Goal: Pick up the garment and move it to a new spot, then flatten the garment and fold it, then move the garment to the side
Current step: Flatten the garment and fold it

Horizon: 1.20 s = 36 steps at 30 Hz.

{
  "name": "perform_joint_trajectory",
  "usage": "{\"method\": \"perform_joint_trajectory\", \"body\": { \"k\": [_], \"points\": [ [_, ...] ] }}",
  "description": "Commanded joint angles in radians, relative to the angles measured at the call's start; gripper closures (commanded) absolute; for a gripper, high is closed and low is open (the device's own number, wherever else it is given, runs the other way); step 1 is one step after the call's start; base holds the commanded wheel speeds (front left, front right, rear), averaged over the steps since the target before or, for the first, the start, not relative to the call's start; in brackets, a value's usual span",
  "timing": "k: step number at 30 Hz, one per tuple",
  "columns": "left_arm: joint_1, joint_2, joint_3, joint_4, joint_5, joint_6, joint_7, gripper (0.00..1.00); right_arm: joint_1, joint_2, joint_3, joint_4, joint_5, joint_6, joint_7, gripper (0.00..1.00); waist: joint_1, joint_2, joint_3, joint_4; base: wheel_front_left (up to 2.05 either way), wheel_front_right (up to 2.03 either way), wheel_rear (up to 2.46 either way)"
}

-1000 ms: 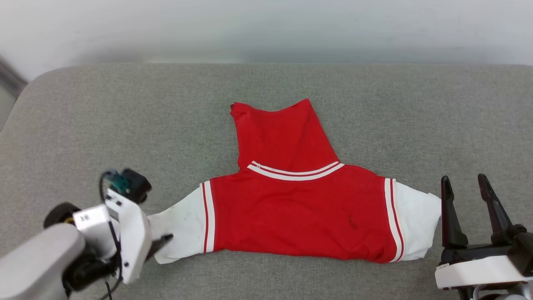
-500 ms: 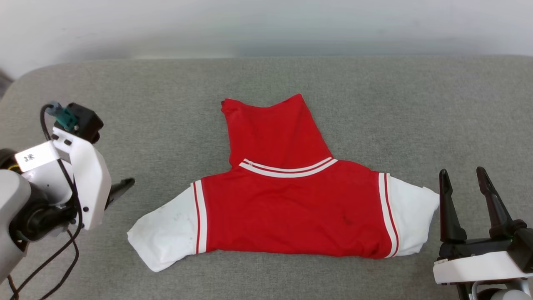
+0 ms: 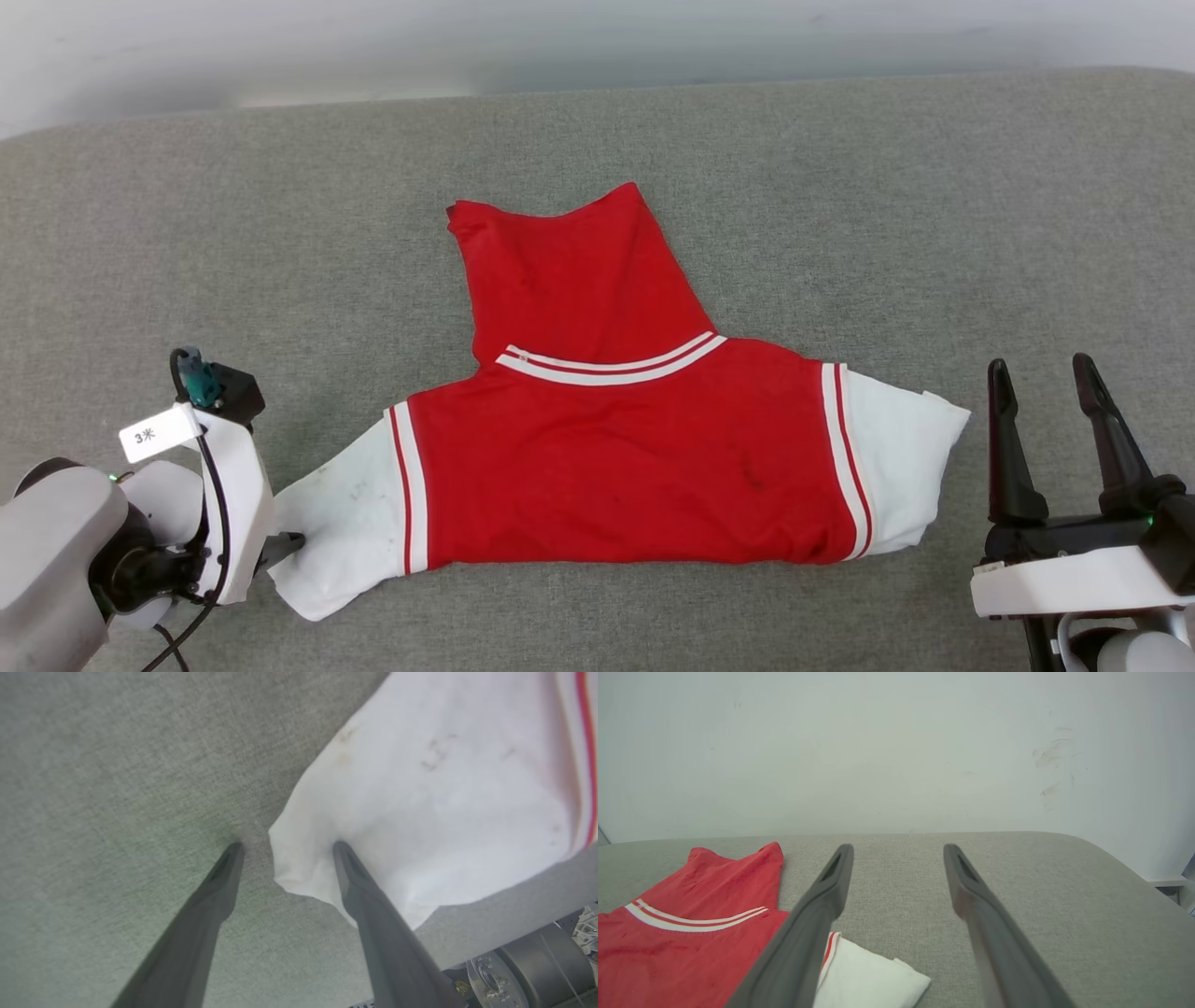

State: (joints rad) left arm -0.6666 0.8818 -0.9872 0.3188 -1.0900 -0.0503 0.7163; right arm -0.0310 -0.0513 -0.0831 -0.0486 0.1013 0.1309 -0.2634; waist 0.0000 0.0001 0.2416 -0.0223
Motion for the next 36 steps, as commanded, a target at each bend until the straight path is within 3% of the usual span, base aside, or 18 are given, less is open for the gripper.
{"method": "perform_joint_trajectory", "body": {
  "k": [1, 3, 5, 15, 19, 26, 28, 34, 35, 36],
  "points": [
    [0.034, -0.027, -0.015, 0.023, -0.009, -0.006, -0.005, 0.0, -0.011, 0.002, 0.002, -0.002, 0.0, 0.0, -0.002, 0.0, 0.0, -0.0001, 0.001, -0.004, 0.0, 0.0, 0.0],
    [0.05, -0.046, -0.023, 0.044, -0.021, -0.014, -0.006, 0.0, -0.01, 0.002, -0.002, 0.0, -0.001, 0.0, -0.002, 0.0, 0.0, -0.0001, -0.001, -0.007, 0.0, 0.0, 0.0],
    [0.06, -0.061, -0.026, 0.063, -0.027, -0.023, -0.017, 1.0, -0.008, 0.002, -0.005, 0.001, -0.001, 0.0, -0.002, 0.0, 0.0, -0.0001, -0.008, -0.008, 0.0, 0.0, 0.0],
    [0.045, -0.042, 0.032, 0.055, -0.009, -0.034, -0.168, 1.0, -0.072, 0.002, -0.041, -0.066, -0.096, 0.0, -0.002, 0.0, 0.0, -0.0001, -0.085, 0.013, 0.0, 0.0, 0.0],
    [0.051, -0.032, 0.038, 0.016, 0.002, -0.024, -0.197, 1.0, -0.118, -0.049, -0.041, -0.078, -0.121, 0.0, -0.002, 0.0, 0.0, -0.0001, -0.103, 0.022, 0.0, 0.0, 0.0],
    [0.062, -0.009, 0.045, -0.093, 0.026, 0.018, -0.23, 1.0, -0.235, -0.276, 0.067, 0.05, -0.074, 0.0, 0.003, 0.0, 0.0, -0.0001, -0.122, 0.04, 0.0, 0.0, 0.0],
    [0.062, -0.002, 0.045, -0.121, 0.034, 0.029, -0.234, 1.0, -0.294, -0.364, 0.139, 0.104, -0.016, 0.0, 0.063, 0.0, 0.0, -0.0001, -0.118, 0.044, 0.0, 0.0, 0.0],
    [0.061, 0.009, 0.05, -0.19, 0.044, 0.061, -0.237, 1.0, -0.443, -0.628, 0.448, 0.141, 0.278, 0.0, 0.389, 0.0, 0.0, -0.0001, -0.093, 0.052, 0.0, 0.0, 0.0],
    [0.052, 0.01, 0.051, -0.214, 0.051, 0.071, -0.24, 1.0, -0.5, -0.718, 0.568, 0.131, 0.436, 0.0, 0.573, 0.0, 0.0, -0.0001, -0.076, 0.06, 0.0, 0.0, 0.0],
    [0.048, 0.01, 0.052, -0.221, 0.054, 0.072, -0.241, 1.0, -0.514, -0.739, 0.599, 0.131, 0.486, 0.0, 0.638, 0.0, 0.0, -0.0001, -0.07, 0.062, 0.0, 0.0, 0.0]
  ]
}}
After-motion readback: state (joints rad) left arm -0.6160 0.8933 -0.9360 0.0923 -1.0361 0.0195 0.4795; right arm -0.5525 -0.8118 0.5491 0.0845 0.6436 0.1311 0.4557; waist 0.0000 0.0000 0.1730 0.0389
